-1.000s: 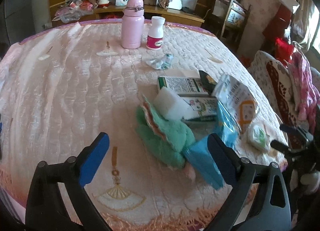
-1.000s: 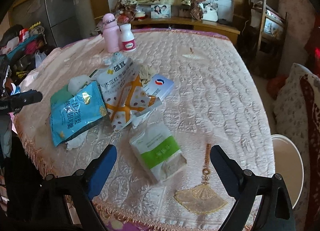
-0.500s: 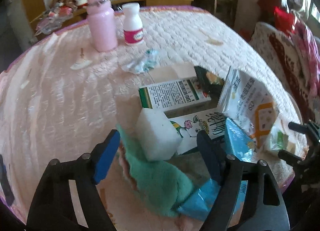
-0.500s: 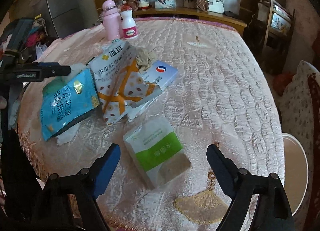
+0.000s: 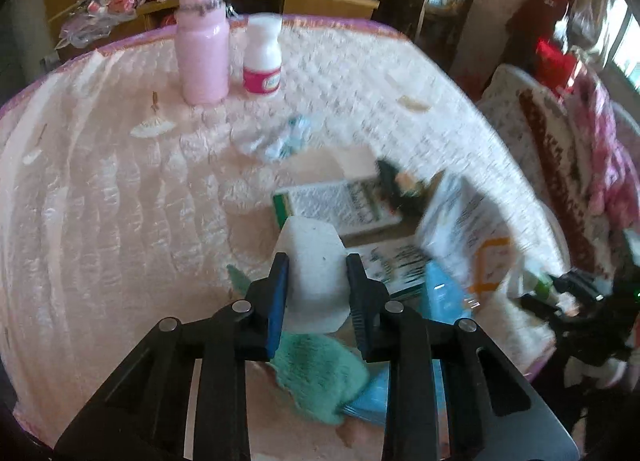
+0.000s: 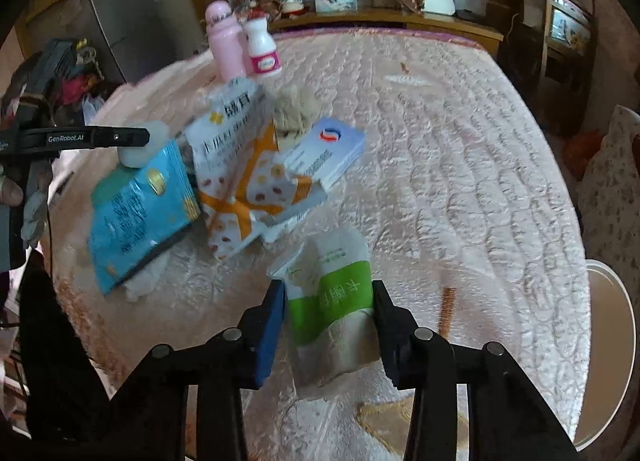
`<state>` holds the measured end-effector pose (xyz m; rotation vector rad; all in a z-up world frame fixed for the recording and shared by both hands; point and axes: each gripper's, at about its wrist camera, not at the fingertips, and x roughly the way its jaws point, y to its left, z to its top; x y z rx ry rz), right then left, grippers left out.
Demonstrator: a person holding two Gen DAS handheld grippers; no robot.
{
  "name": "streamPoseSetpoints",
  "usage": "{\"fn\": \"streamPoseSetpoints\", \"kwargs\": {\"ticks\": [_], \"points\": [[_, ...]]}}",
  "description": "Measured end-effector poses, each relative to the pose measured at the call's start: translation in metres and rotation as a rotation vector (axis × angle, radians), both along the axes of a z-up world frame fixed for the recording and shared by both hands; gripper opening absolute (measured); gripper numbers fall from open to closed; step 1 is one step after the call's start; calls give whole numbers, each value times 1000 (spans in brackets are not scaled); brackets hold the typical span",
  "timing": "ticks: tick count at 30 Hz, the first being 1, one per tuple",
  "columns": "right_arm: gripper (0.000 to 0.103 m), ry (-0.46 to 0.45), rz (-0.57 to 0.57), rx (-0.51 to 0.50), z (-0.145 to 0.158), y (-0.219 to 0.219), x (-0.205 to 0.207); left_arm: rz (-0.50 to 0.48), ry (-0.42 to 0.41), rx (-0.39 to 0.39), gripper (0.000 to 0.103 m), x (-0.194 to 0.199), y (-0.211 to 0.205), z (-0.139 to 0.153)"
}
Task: Collect trash
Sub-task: 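Carry the foam block and packet in both tools over the white bucket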
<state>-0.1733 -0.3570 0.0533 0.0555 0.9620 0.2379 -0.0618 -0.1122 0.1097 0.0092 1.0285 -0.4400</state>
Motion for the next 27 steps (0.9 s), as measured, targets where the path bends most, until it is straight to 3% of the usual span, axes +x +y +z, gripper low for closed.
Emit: {"fn": "streamPoseSetpoints", "kwargs": {"ticks": [5, 12, 19, 27], "points": [[41, -37, -48, 13, 21, -22, -13, -50, -60, -27, 26, -17, -26, 35], [41, -33, -160, 0, 40, -72, -30, -214, -83, -86, 26, -44, -103, 58], [41, -6, -309, -62, 44, -145, -53, -372, -36, -126, 26, -61, -208, 51], [41, 69, -471, -88, 23, -228, -71, -494, 24, -157, 26, -79, -317, 31]]}}
